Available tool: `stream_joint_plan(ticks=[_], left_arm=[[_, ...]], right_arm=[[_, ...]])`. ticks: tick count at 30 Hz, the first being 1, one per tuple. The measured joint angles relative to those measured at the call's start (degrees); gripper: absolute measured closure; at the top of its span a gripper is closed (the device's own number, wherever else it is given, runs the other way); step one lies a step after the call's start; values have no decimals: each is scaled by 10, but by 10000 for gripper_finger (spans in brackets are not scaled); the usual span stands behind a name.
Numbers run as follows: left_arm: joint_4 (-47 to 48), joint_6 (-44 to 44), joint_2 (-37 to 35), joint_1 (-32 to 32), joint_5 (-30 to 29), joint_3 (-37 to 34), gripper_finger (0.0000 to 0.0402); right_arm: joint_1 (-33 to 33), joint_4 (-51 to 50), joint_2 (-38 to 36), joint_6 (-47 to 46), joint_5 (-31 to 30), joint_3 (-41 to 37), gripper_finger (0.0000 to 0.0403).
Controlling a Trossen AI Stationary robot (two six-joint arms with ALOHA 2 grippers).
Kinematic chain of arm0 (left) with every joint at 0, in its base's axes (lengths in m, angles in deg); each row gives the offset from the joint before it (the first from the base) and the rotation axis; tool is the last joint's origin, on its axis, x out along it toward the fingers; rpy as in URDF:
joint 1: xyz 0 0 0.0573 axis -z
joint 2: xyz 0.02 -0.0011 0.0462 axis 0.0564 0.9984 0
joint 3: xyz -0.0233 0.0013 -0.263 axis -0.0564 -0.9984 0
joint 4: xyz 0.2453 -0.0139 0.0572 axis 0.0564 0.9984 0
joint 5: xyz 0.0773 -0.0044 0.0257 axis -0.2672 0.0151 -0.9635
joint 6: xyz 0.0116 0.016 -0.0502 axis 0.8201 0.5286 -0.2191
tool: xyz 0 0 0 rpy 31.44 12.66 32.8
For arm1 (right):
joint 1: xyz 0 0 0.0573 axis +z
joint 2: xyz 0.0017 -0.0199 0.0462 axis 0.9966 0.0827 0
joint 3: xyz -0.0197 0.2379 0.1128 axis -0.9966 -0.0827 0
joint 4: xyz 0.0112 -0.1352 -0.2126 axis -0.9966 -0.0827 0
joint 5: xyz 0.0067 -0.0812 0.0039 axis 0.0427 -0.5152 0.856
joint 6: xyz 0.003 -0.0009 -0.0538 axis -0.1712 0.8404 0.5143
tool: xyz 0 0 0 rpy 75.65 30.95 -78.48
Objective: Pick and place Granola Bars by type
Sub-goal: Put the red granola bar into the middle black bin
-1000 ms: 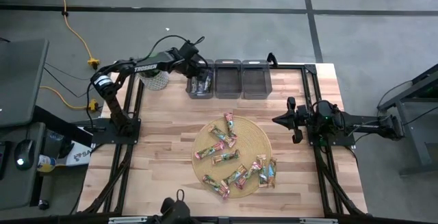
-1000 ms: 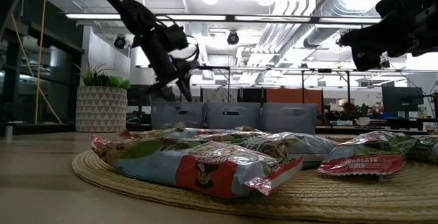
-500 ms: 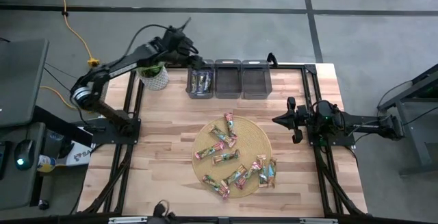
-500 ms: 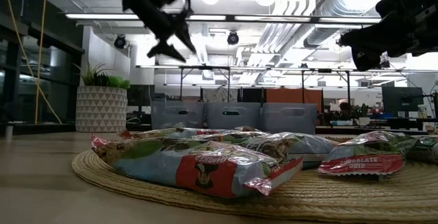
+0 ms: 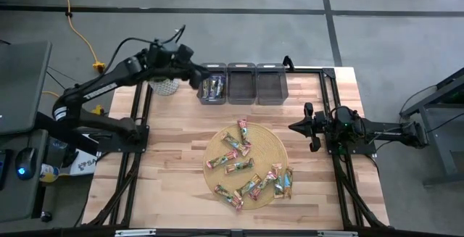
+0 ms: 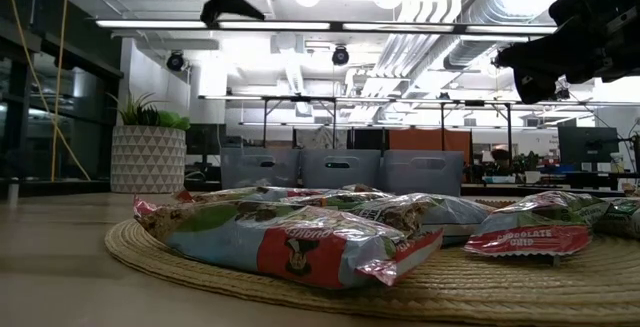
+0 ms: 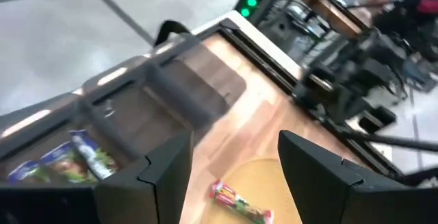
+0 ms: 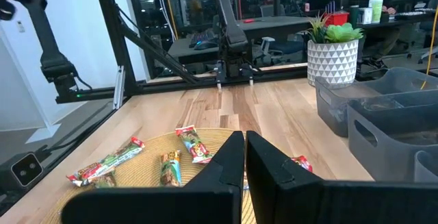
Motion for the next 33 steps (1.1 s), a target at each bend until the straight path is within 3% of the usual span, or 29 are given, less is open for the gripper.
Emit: stream_joint_plan(ticks=[12,25,33], left_arm=[[-89,-17,-5,182,-183,-25,190],[-358,-175,-101,296,-333,-332,190],[-474,-233,-174,363,-447,-489,190]], right_arm=[[0,0,0,0,0,0,402],[0,0,0,0,0,0,402],[0,0,0,0,0,0,402]])
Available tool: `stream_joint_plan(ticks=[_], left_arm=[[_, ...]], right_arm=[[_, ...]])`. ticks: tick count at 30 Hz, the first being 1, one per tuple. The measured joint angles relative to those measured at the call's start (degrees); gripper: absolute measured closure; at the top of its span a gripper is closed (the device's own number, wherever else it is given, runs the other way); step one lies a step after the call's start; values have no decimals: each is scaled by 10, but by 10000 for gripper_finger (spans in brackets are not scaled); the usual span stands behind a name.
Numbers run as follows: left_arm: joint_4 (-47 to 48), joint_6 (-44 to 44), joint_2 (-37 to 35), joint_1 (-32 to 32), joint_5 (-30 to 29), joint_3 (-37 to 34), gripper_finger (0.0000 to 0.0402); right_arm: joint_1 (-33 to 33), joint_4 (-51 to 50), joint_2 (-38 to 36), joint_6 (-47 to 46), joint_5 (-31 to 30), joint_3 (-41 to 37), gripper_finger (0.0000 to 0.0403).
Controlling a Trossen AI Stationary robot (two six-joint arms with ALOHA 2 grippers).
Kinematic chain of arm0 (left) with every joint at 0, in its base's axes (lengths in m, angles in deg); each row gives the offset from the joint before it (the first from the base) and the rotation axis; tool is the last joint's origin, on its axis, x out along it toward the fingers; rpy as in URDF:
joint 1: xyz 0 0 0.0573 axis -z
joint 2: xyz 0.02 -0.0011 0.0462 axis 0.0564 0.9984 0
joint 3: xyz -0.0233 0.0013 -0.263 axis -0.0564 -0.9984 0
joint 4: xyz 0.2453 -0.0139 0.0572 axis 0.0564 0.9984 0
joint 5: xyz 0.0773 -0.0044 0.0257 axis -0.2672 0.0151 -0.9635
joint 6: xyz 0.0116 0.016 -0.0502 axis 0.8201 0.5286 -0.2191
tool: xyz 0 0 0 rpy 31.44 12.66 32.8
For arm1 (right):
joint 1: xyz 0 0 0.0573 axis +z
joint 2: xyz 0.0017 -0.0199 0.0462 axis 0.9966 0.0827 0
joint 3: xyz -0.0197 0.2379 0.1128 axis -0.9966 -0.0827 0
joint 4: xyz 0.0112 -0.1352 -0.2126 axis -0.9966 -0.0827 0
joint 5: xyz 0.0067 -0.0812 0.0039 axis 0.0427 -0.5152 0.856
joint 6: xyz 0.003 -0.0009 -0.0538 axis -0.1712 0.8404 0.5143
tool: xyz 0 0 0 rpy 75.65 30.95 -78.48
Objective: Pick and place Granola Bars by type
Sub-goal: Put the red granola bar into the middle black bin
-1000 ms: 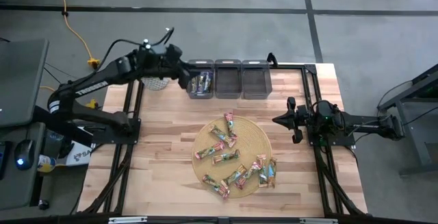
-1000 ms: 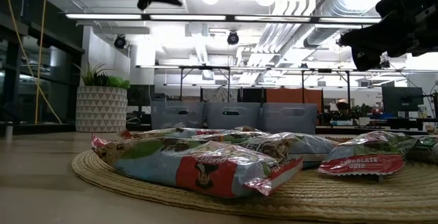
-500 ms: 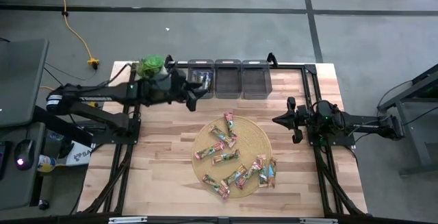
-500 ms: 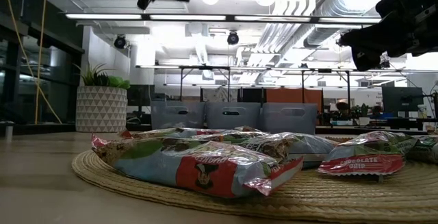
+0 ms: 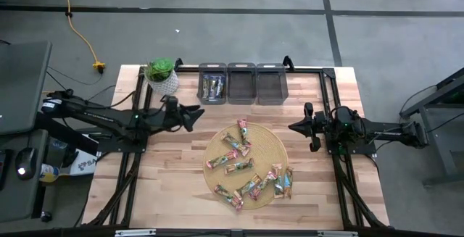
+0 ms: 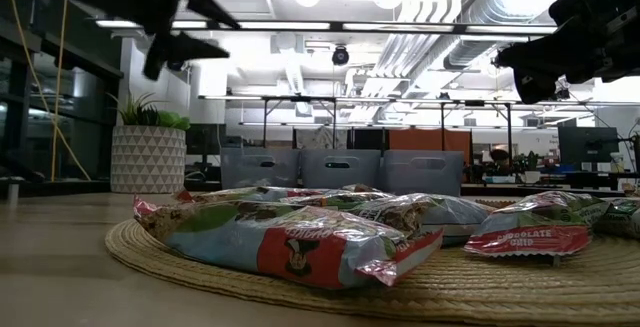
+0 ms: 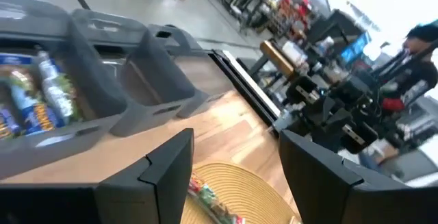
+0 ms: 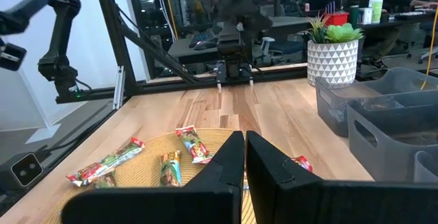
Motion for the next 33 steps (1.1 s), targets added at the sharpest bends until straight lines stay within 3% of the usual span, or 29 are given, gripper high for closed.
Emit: stream_joint_plan(ticks=[6,14,20,26,33], left_arm=[[-29,5,-87,18,-51,-80,190],[-27,59,-251,17,-53,-164,190],[-20,117,-363,17,-50,-200,190],[34,123,-447,17,-50,-222,190],[75,121,-496,17,-47,-230,190]], right_arm=[[0,4,0,-23,0,0,402],[0,62,0,-137,0,0,402],[0,114,1,-173,-23,10,402],[0,92,32,-130,-30,99,402],[0,-51,182,-11,-45,296,402]])
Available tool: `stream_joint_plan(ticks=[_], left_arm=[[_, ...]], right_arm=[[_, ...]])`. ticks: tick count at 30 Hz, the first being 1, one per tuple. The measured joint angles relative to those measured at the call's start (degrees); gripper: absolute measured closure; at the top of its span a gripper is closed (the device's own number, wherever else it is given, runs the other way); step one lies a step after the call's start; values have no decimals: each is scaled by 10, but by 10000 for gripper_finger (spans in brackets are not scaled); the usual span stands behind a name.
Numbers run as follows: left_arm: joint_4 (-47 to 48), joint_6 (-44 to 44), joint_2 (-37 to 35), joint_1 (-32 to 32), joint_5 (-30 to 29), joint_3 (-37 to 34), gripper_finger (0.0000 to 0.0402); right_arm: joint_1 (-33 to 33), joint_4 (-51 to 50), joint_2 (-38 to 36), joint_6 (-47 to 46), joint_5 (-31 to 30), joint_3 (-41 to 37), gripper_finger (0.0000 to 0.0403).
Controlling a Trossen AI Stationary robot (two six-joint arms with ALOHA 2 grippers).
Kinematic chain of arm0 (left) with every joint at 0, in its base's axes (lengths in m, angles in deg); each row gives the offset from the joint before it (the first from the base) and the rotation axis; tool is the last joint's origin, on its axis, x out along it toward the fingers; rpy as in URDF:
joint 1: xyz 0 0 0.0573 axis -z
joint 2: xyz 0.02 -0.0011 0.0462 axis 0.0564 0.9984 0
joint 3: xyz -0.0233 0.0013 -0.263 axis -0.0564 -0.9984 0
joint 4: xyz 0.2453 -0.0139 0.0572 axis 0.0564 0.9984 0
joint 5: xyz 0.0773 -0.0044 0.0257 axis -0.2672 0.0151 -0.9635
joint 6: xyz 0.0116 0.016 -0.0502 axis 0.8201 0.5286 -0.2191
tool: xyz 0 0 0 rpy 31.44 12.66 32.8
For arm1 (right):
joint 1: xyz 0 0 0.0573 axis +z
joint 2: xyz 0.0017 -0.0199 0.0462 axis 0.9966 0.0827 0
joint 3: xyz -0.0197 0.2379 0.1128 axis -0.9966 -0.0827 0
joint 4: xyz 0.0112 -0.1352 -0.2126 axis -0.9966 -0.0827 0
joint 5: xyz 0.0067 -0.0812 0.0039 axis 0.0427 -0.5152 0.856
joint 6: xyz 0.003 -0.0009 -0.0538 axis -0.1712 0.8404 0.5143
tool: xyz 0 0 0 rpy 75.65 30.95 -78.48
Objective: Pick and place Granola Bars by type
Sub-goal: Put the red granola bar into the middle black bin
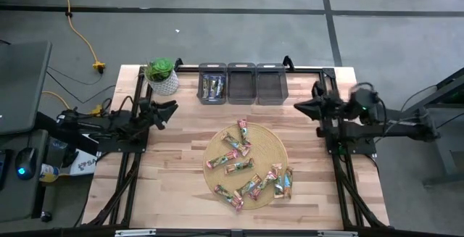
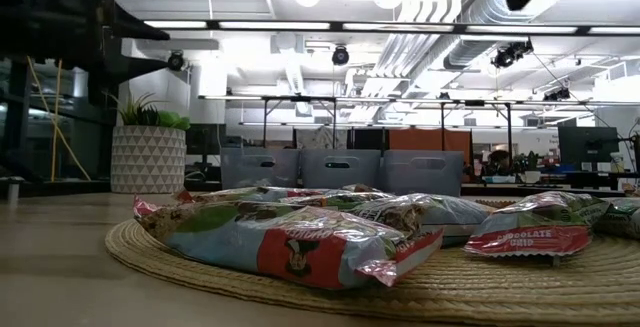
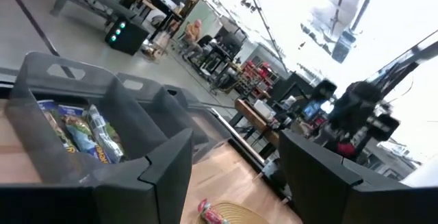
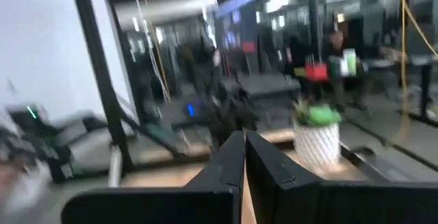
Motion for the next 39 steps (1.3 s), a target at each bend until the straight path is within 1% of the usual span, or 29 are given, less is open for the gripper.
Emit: stream_joint_plan(ticks=[4,10,12,16,18,19,25,28,33,36,39], left_arm=[[25,-10,0,0,4,0,190],[52,-26,0,0,4,0,190],[52,-26,0,0,3,0,190],[54,-26,0,0,-4,0,190],[54,-26,0,0,-4,0,190],[54,-26,0,0,-4,0,190],[55,-25,0,0,-4,0,190],[55,-25,0,0,-4,0,190],[55,-26,0,0,-4,0,190],[55,-26,0,0,-5,0,190],[55,-26,0,0,-5,0,190]], right_arm=[[0,-110,126,30,-10,115,402],[0,-240,314,22,-35,260,402],[0,-270,371,13,-57,307,402],[0,-377,482,-107,-166,398,402],[-1,-421,530,-162,-198,440,402],[-1,-437,550,-181,-204,458,402],[0,-455,657,-249,-172,543,402],[-6,-465,699,-285,-130,570,402],[-18,-482,754,-336,-42,579,402],[-18,-498,778,-351,-24,579,394],[-10,-535,802,-387,-19,579,369]])
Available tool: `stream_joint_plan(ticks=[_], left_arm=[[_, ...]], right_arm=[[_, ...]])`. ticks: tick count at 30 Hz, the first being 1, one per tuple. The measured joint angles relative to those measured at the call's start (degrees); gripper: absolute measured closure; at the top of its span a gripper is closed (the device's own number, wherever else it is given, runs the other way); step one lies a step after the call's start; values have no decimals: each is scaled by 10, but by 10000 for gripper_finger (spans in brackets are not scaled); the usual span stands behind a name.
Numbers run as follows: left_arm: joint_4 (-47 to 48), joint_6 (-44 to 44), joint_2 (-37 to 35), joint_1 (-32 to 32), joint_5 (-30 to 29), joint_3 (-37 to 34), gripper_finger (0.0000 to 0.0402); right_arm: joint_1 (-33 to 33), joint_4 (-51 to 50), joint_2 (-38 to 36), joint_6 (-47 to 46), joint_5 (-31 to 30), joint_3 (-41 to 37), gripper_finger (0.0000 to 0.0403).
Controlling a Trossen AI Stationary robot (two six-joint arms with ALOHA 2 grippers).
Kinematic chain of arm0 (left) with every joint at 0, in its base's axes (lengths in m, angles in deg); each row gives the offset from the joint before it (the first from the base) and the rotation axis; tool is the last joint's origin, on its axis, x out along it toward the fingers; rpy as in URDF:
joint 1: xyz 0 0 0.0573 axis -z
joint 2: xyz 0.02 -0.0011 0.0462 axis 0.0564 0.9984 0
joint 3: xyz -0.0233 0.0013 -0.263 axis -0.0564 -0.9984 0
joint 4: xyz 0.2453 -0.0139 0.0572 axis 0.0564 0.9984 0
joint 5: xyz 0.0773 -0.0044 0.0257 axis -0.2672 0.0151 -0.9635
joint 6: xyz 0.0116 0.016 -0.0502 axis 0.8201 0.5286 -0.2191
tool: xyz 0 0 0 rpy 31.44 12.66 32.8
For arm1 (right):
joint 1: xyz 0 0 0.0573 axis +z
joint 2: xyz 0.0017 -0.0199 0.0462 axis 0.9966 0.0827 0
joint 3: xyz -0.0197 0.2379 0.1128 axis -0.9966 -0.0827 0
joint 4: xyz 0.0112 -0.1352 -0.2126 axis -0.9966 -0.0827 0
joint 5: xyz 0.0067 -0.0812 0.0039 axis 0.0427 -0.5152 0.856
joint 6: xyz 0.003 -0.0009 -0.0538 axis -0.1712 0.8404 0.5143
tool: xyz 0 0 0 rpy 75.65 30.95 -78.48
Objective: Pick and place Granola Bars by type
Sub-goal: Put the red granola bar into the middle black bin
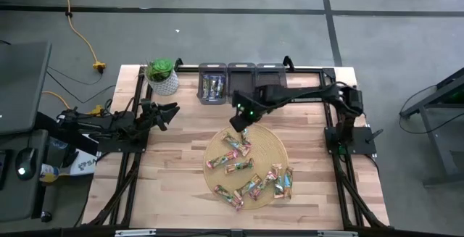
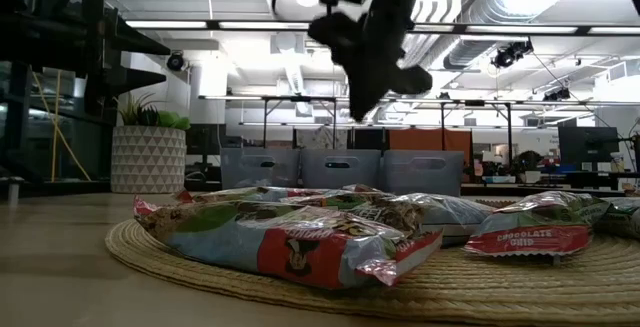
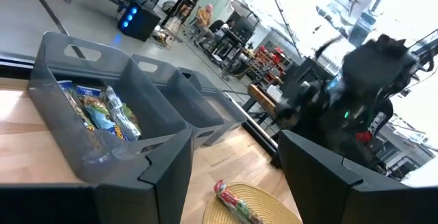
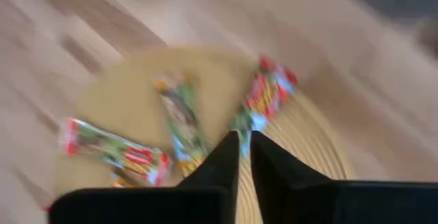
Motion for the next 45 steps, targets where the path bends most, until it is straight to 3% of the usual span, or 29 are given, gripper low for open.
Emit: stream_joint_plan(ticks=[11,20,36,45], left_arm=[[0,0,0,0,8,0,190],[0,0,0,0,10,0,190],[0,0,0,0,10,0,190],[0,-1,0,0,10,0,190]], right_arm=[[11,0,36,-102,-45,0,233],[11,29,90,-156,-14,0,176],[11,59,147,-159,21,0,164],[11,56,153,-172,22,1,201]])
